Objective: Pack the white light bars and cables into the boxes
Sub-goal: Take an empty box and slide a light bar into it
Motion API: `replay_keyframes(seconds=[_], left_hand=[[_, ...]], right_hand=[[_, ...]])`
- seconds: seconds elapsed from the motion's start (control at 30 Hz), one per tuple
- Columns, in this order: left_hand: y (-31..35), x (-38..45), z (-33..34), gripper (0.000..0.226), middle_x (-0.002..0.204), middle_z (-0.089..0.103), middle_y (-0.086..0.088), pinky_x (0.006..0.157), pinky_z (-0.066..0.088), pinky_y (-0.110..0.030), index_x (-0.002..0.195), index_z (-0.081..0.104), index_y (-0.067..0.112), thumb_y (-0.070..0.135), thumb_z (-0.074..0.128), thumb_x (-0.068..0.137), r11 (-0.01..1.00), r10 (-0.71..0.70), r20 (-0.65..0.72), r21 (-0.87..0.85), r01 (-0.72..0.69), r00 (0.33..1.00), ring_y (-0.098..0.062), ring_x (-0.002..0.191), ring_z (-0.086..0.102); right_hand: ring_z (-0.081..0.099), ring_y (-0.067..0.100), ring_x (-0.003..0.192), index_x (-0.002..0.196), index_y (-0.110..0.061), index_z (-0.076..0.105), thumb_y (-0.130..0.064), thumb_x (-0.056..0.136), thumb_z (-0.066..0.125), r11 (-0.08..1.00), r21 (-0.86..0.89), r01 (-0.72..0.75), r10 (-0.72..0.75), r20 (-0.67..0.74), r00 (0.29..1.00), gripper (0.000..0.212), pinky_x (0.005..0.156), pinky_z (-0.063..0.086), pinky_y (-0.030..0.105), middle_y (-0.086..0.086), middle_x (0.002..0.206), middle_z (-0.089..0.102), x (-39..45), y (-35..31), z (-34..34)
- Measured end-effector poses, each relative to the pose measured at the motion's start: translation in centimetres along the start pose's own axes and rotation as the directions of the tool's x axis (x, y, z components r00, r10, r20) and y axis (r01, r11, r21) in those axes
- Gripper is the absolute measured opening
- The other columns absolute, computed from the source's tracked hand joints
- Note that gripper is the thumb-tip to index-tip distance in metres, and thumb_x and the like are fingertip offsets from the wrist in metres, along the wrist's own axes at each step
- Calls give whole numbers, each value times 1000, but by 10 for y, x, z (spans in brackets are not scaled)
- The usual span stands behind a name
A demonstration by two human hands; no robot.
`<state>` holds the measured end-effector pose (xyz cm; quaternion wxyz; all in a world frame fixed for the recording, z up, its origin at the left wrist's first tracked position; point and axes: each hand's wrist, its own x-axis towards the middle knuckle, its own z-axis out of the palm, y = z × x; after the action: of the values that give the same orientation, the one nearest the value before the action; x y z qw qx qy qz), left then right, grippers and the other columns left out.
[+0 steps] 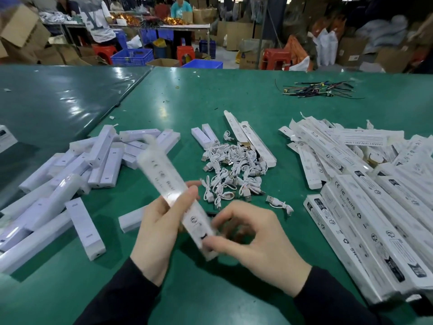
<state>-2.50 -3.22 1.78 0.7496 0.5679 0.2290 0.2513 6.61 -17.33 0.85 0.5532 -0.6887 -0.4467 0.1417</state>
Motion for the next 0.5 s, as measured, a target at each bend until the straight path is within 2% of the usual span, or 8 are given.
replay_keyframes(seconds=[0.03, 0.1, 0.17, 0.23, 0.3, 0.4, 0.5], left_hand=[[-1, 0, 1, 36, 80, 70, -5, 60, 58, -25, 101, 71, 12, 34, 66, 73, 1000, 8, -19, 3, -8, 1000, -15, 69, 67], [0, 1, 2, 22, 72, 67, -11, 54, 57, -29, 108, 65, 8, 19, 58, 90, 997, -36, -13, -63, 35, 999, -21, 59, 66], [1, 1, -1, 22, 64, 60, -14, 43, 50, -29, 115, 59, 8, 14, 48, 97, 990, -72, -3, -118, 71, 997, -23, 43, 55], [1, 0, -3, 23, 61, 55, -13, 40, 42, -27, 118, 56, 8, 14, 45, 99, 988, -63, -14, -140, 61, 998, -20, 38, 44], [3, 1, -3, 21, 60, 51, -11, 38, 39, -25, 116, 55, 8, 16, 45, 99, 985, -38, -49, -170, 29, 998, -17, 38, 39], [7, 3, -8, 21, 56, 46, -7, 36, 35, -22, 109, 54, 9, 26, 51, 97, 977, -6, -107, -214, -17, 994, -14, 37, 34], [11, 2, -6, 37, 53, 41, -5, 35, 31, -20, 102, 55, 10, 44, 53, 87, 963, 34, -88, -262, -56, 996, -13, 34, 30]], right_hand=[[63, 15, 73, 83, -22, 69, -39, 80, 76, 993, -92, 68, -65, 38, 997, 18, 66, 52, 33, -6, 83, 66, 0, 0, 0], [62, 11, 80, 85, -20, 71, -38, 89, 66, 962, -241, 131, -132, 12, 991, 19, 74, 50, 32, -7, 85, 65, 1, 4, -4], [61, 8, 87, 86, -18, 71, -29, 91, 65, 925, -368, 100, -143, -93, 985, 14, 81, 49, 31, -8, 89, 66, 5, 9, -12], [60, 9, 93, 89, -17, 71, -17, 88, 69, 895, -445, 19, -113, -185, 976, 2, 87, 47, 31, -9, 93, 65, 6, 15, -20], [59, 11, 98, 94, -17, 71, -10, 85, 71, 873, -487, -22, -94, -212, 973, 11, 91, 45, 30, -9, 97, 65, 7, 19, -21], [57, 13, 106, 111, -18, 67, -12, 85, 69, 856, -515, 33, -97, -98, 990, 27, 95, 42, 28, -7, 108, 64, 11, 17, -9], [52, 14, 117, 125, -19, 59, -17, 89, 62, 818, -556, 147, -134, 64, 989, 37, 100, 35, 29, -4, 122, 62, 19, 12, 15]])
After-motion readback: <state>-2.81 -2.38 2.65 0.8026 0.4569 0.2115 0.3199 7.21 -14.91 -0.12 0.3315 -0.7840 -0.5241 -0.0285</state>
